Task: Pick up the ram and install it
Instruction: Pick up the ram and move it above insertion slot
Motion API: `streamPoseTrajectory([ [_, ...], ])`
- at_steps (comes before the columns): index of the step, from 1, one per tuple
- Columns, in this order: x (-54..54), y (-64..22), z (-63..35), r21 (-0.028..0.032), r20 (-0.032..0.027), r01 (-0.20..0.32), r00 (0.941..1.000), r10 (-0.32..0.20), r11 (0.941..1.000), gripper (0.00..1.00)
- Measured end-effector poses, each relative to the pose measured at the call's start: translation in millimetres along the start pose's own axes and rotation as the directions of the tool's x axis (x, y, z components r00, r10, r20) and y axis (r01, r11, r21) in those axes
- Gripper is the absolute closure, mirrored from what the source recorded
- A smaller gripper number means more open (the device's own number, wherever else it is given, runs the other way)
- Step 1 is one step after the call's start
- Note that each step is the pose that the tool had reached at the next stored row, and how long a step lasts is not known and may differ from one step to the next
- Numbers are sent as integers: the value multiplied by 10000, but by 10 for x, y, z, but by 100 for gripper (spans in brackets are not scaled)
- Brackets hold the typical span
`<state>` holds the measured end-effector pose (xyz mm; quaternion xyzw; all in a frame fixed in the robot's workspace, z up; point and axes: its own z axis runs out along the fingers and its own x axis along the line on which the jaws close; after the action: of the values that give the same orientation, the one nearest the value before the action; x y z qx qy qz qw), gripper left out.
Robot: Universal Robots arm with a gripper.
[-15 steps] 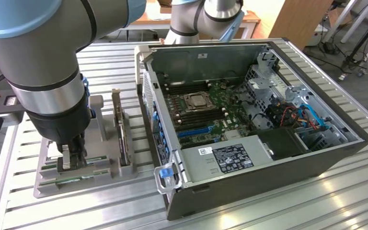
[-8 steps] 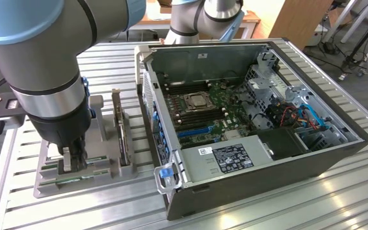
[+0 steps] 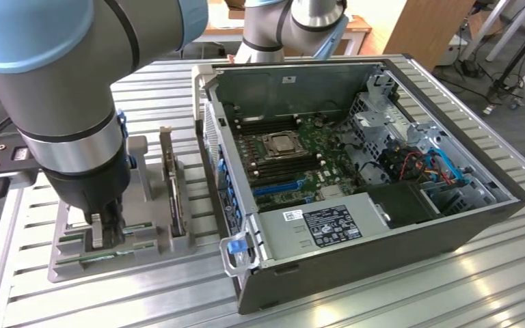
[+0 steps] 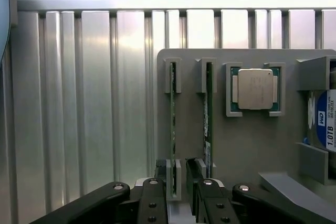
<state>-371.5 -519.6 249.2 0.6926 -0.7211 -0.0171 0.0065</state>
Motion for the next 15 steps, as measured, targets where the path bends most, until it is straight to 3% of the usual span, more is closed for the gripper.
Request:
streamPoseTrajectory([
  [8,4,-3,81,0,0,1,10000,-1,10000,70],
  [15,18,-3,83,-1,-1,3,10000,-3,10000,70],
])
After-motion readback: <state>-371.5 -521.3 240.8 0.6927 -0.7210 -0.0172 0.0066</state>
